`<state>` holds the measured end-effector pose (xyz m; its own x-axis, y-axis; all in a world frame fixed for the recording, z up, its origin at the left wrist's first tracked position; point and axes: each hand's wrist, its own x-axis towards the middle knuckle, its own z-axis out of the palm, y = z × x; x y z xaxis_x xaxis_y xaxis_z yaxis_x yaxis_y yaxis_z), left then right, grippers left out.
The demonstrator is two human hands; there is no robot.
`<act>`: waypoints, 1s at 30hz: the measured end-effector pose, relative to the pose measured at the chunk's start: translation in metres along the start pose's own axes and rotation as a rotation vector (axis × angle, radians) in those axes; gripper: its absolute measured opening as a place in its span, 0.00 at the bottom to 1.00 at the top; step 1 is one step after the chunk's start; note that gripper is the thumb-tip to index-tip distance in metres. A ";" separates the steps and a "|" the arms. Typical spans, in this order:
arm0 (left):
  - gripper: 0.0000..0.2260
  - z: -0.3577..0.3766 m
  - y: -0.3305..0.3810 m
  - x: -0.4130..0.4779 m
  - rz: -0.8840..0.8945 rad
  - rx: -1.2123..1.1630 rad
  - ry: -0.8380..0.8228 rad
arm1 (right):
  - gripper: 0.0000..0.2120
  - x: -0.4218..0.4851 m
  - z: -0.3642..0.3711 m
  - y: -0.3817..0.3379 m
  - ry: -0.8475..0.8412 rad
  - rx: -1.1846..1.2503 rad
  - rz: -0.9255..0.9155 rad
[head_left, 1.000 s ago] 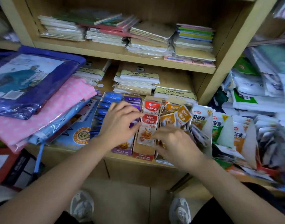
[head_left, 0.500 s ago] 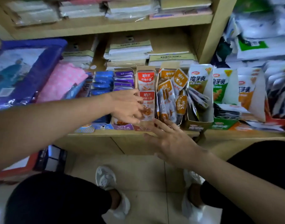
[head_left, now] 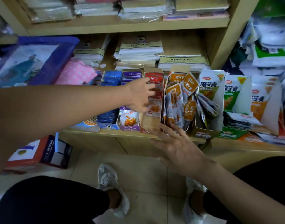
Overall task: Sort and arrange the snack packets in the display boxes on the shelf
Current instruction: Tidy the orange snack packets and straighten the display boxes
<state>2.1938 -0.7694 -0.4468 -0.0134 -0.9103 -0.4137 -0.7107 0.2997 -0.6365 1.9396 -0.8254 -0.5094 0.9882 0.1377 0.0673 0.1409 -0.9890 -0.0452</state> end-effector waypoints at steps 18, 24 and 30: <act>0.12 0.000 0.018 0.018 -0.553 -0.629 0.011 | 0.33 0.002 0.004 0.006 0.045 0.154 0.043; 0.15 -0.003 0.021 0.012 -0.301 -0.409 -0.115 | 0.30 0.003 0.003 0.004 0.063 0.136 0.038; 0.20 0.000 0.019 0.001 -0.172 -0.551 -0.019 | 0.29 0.003 0.003 0.005 0.041 0.124 0.044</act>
<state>2.1806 -0.7643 -0.4594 0.1438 -0.9259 -0.3495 -0.9631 -0.0496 -0.2646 1.9429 -0.8296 -0.5122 0.9907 0.0891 0.1029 0.1059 -0.9794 -0.1717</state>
